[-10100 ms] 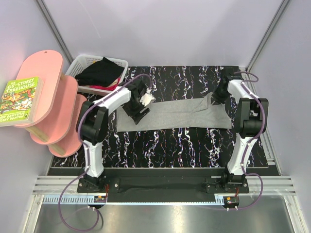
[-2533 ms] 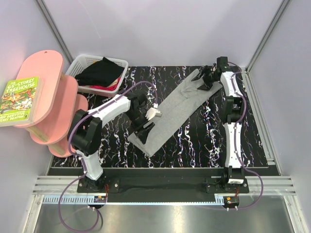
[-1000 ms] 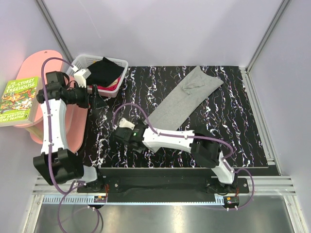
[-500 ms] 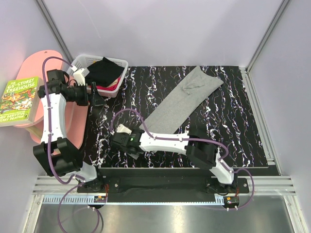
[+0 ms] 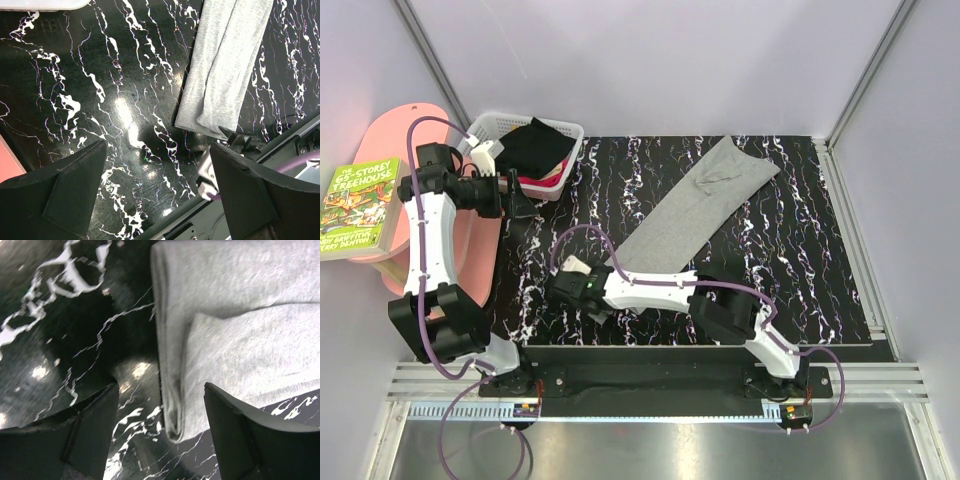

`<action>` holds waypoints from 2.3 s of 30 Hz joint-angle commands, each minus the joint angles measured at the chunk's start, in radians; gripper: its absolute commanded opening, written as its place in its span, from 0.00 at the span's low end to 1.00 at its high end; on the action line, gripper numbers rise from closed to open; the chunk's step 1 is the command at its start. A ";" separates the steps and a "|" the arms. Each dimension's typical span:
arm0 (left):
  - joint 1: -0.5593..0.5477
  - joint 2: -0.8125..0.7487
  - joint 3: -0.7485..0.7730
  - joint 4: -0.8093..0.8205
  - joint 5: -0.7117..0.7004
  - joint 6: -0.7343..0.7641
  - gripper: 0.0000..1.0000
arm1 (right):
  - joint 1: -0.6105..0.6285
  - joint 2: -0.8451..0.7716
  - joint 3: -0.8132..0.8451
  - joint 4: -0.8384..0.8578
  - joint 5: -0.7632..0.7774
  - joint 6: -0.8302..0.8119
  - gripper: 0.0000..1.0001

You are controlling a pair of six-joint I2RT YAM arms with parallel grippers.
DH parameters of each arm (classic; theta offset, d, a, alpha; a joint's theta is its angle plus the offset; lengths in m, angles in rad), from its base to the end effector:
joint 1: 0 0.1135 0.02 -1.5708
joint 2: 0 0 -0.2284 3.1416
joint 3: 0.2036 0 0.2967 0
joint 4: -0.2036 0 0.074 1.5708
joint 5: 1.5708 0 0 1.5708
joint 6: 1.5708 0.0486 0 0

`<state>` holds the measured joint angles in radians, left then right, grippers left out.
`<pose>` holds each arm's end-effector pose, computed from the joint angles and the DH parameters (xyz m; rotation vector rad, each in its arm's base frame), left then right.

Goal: Fold and stack the t-shirts
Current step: Grab the bottom of the folded rectangular tshirt with right arm

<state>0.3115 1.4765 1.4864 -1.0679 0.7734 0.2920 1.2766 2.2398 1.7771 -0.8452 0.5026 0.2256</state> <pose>0.3358 0.0724 0.3090 0.2270 2.3424 -0.7275 0.1612 0.4514 0.1041 -1.2277 2.2931 -0.2533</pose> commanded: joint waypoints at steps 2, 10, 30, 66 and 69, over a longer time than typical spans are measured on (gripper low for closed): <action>0.008 -0.033 0.017 0.023 0.015 0.019 0.89 | -0.054 0.023 -0.041 0.040 -0.022 0.004 0.75; 0.008 -0.036 0.018 0.025 0.001 0.024 0.89 | -0.077 0.029 -0.070 0.054 -0.030 -0.025 0.72; 0.008 -0.035 0.034 0.022 -0.013 0.022 0.89 | -0.108 0.032 -0.251 0.126 -0.171 0.037 0.52; 0.009 -0.033 0.037 0.016 0.001 0.035 0.89 | -0.080 -0.112 -0.131 -0.058 -0.229 0.029 0.00; 0.008 -0.035 0.037 0.016 0.001 0.038 0.89 | -0.057 -0.135 -0.052 -0.109 -0.304 0.046 0.00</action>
<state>0.3141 1.4746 1.4864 -1.0676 0.7605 0.3168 1.1622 2.1296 1.6226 -0.8116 0.2687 0.2672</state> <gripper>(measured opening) 0.896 0.021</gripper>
